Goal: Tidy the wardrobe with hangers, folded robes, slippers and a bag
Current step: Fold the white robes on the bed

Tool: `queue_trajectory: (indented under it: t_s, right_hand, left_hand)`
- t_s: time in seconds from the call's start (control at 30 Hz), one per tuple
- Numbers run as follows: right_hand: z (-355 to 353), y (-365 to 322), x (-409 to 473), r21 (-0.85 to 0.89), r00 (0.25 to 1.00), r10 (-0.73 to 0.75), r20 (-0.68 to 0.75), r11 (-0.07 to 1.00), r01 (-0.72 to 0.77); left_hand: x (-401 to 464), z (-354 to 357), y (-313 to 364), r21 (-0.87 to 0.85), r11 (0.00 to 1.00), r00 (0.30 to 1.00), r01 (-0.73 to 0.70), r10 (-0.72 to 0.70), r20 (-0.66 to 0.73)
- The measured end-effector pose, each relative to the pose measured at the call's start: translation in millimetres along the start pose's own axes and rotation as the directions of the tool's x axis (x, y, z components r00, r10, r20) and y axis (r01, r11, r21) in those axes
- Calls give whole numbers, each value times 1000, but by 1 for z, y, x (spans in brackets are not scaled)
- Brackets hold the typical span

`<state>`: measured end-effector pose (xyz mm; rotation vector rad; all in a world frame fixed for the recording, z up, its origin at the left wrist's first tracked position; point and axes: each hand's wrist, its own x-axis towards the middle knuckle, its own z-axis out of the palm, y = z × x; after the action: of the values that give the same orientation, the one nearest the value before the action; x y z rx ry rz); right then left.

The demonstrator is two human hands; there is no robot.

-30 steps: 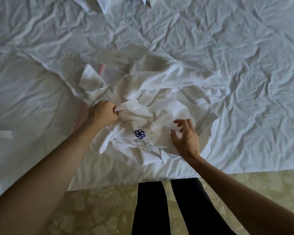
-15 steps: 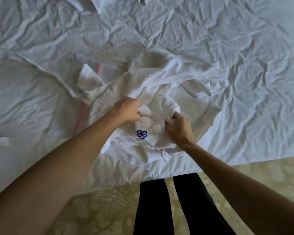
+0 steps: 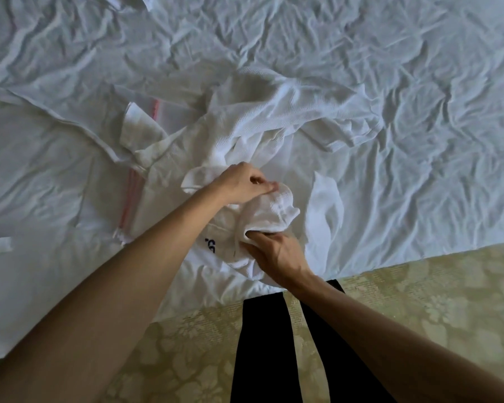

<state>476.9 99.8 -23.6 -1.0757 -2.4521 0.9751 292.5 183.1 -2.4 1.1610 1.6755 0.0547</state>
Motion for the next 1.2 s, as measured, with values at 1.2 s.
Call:
queue_trajectory:
  t_s: [1.2]
  right_hand:
    - [-46, 32, 51, 336, 762, 644, 62, 706, -624]
  left_hand:
    - [-9, 2, 15, -361, 923, 988, 136, -97, 124]
